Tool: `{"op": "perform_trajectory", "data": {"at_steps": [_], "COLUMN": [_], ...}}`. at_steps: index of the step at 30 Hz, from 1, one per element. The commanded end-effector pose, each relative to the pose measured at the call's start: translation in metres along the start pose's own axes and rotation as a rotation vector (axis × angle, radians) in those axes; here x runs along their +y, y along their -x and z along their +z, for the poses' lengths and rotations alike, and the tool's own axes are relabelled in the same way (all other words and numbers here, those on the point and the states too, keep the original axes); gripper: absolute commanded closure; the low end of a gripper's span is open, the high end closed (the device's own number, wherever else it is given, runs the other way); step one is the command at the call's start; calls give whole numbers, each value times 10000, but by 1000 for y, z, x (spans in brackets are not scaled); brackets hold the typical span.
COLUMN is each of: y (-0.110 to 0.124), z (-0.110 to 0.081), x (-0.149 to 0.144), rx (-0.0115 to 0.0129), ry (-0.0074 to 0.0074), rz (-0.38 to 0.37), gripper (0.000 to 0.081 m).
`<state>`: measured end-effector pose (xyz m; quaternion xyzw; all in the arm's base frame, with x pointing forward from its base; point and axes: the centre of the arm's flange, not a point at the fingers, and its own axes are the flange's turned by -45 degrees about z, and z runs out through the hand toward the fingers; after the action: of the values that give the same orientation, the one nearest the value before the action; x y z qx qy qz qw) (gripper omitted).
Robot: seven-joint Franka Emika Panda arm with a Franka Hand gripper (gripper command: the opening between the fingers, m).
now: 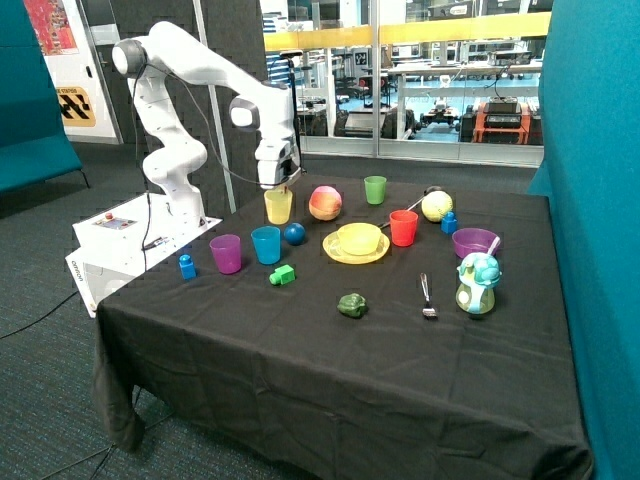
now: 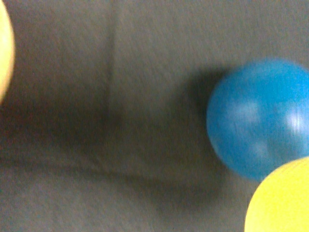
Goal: Place the bowl on the plate and the cup in the bowl matching the color
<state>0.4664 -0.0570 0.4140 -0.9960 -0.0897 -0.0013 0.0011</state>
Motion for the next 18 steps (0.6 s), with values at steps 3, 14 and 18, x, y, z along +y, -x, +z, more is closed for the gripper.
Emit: {"op": "perform_trajectory", "data": {"at_steps": [3,14,18], "y": [-53,-95,-109], "z": [-35,-50,-47], "x": [-11,-14,-10], "rx": [-28,-28,-28], "ry": [20,20,20], "rz": [-435,-504,-399], "gripper": [808,808,808]}}
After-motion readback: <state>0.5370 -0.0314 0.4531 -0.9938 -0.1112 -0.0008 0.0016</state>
